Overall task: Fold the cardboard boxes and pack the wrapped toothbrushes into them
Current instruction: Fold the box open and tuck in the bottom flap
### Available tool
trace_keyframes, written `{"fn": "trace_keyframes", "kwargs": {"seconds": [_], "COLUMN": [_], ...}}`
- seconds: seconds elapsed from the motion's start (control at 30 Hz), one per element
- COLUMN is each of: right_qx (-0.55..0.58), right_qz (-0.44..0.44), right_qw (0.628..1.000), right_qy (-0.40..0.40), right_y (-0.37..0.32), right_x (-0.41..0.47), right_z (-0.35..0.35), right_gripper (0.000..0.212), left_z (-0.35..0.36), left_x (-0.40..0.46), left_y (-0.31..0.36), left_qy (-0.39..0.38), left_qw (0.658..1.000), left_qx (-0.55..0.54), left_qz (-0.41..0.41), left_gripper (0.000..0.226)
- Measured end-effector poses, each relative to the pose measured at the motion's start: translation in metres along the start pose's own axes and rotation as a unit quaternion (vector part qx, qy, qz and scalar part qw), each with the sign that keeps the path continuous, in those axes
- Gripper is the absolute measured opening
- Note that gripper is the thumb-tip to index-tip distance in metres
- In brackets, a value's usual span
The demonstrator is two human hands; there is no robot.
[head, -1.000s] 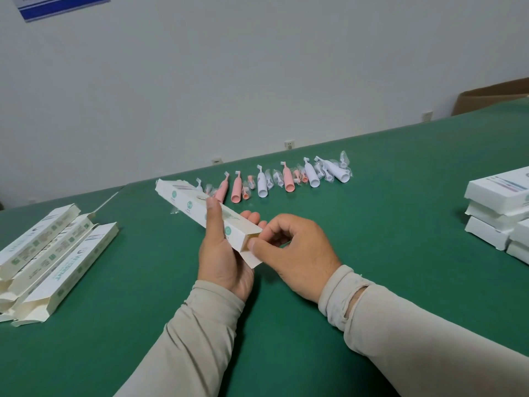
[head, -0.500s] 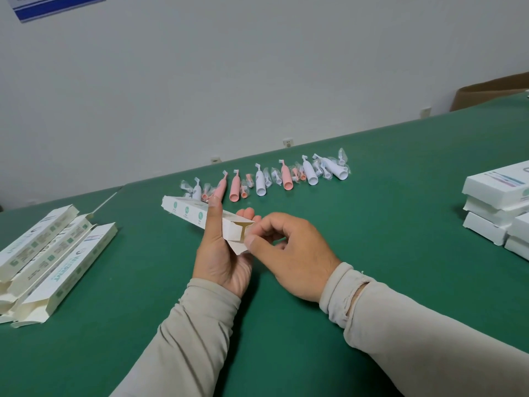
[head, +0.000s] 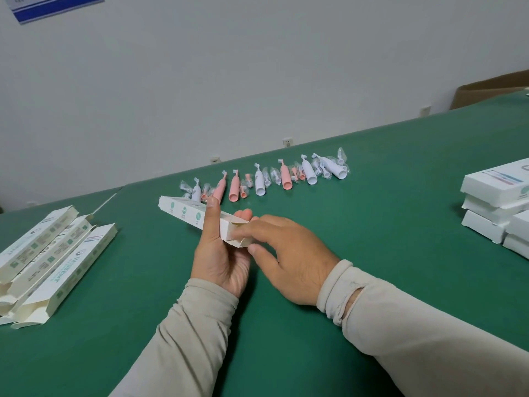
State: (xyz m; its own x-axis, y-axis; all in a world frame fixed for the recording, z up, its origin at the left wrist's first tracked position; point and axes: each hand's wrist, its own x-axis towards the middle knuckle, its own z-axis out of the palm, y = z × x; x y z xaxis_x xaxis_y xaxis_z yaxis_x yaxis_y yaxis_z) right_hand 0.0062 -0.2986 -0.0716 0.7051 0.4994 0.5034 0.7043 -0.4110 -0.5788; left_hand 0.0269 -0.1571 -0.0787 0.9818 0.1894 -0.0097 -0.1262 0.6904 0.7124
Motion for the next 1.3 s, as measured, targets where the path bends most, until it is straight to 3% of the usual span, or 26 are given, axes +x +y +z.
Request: {"fn": "trace_keyframes", "kwargs": {"seconds": [0.33,0.67,0.77,0.9,1.07,1.3], "right_qx": [0.053,0.028,0.002,-0.072,0.014,0.04], "right_qz": [0.03,0.021,0.044,0.068,0.051,0.048], "right_qw": [0.992,0.993,0.992,0.988,0.996,0.994], "right_qy": [0.111,0.113,0.115,0.12,0.071,0.087], "right_y": [0.008,0.01,0.007,0.008,0.014,0.015], "right_x": [0.002,0.003,0.003,0.002,0.004,0.003], "right_z": [0.0,-0.003,-0.007,-0.012,-0.02,-0.017], "right_gripper": [0.023,0.014,0.005,0.018,0.004,0.006], "left_z": [0.009,0.003,0.007,0.012,0.007,0.006], "left_x": [-0.007,-0.001,-0.007,-0.011,-0.009,-0.006], "left_y": [-0.004,-0.003,-0.002,-0.001,-0.004,-0.002], "left_qy": [-0.059,-0.041,-0.09,-0.138,-0.116,-0.113], "left_qw": [0.998,0.999,0.994,0.987,0.991,0.992], "left_qx": [-0.016,0.02,0.06,0.08,0.065,0.056], "left_qz": [0.004,0.006,0.008,-0.017,-0.002,-0.006], "left_gripper": [0.067,0.083,0.074,0.06,0.06,0.059]}}
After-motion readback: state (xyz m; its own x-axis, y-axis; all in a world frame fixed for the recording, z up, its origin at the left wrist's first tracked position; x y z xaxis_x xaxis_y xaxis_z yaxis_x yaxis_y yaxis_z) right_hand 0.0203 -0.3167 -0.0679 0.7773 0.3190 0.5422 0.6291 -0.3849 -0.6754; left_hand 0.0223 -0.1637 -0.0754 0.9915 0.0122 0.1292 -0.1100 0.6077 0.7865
